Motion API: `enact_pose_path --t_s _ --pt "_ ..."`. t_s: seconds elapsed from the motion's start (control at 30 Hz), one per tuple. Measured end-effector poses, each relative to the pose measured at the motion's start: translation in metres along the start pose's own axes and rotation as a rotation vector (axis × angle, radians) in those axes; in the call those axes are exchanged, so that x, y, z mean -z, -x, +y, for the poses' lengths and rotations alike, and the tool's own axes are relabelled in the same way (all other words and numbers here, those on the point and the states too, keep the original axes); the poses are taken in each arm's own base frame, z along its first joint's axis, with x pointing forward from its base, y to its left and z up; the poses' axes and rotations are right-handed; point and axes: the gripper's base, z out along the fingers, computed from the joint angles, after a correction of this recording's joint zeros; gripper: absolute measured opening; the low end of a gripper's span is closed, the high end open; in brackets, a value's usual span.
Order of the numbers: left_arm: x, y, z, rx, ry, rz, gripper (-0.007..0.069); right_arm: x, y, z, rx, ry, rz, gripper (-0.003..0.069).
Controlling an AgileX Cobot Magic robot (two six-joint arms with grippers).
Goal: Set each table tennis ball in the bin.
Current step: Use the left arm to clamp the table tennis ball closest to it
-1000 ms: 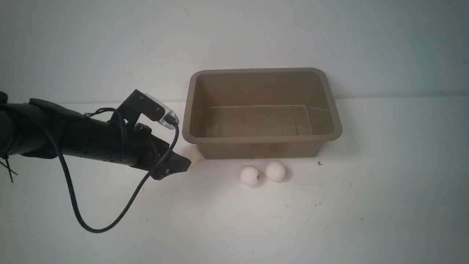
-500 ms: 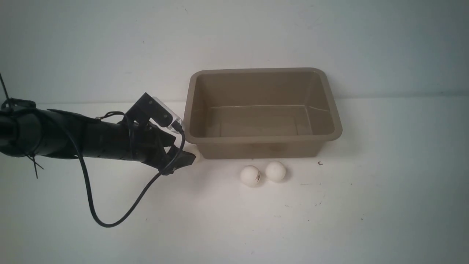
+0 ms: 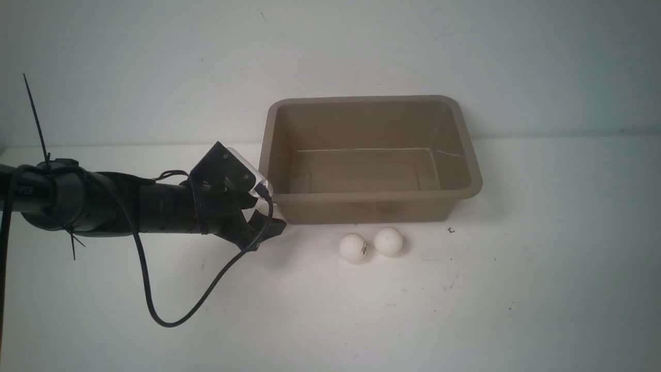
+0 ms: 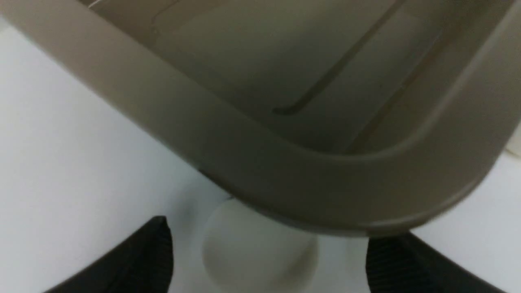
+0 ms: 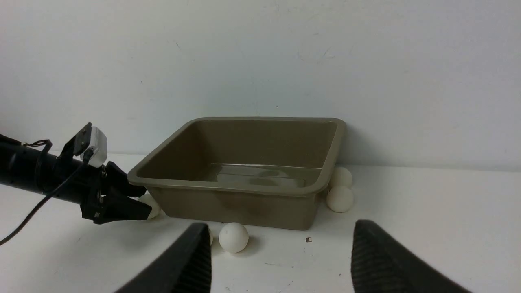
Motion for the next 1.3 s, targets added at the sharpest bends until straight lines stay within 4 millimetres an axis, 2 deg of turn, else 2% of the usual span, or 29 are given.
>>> enact_pose_path --t_s 0.27,0.4,0.5,0.57,0.87,1.1,1.3 --pt "-0.002 -0.002 0.001 -0.055 0.007 0.009 0.0559 0.000 -0.001 0.001 0.000 0.006 0.014 0.0423" --pt "-0.002 -0.002 0.001 -0.062 0.008 0.010 0.0484 0.000 -0.001 0.001 0.000 0.006 0.014 0.0423" --pt "-0.002 -0.002 0.001 -0.066 0.008 0.010 0.0351 0.000 -0.001 0.001 0.000 0.007 0.016 0.0423" --pt "-0.002 -0.002 0.001 -0.073 0.008 0.009 0.0317 0.000 -0.001 0.001 0.000 0.007 0.016 0.0423" --pt "0.000 -0.001 0.002 -0.080 0.011 0.007 0.0321 0.000 -0.002 0.001 0.000 0.007 0.017 0.0423" --pt "0.032 0.024 0.011 -0.012 0.113 -0.011 0.0321 0.000 -0.001 0.001 -0.008 0.012 0.015 0.0423" --pt "0.074 0.056 0.004 -0.059 0.160 -0.008 0.0321 0.000 -0.001 0.003 -0.033 0.029 0.007 0.0423"
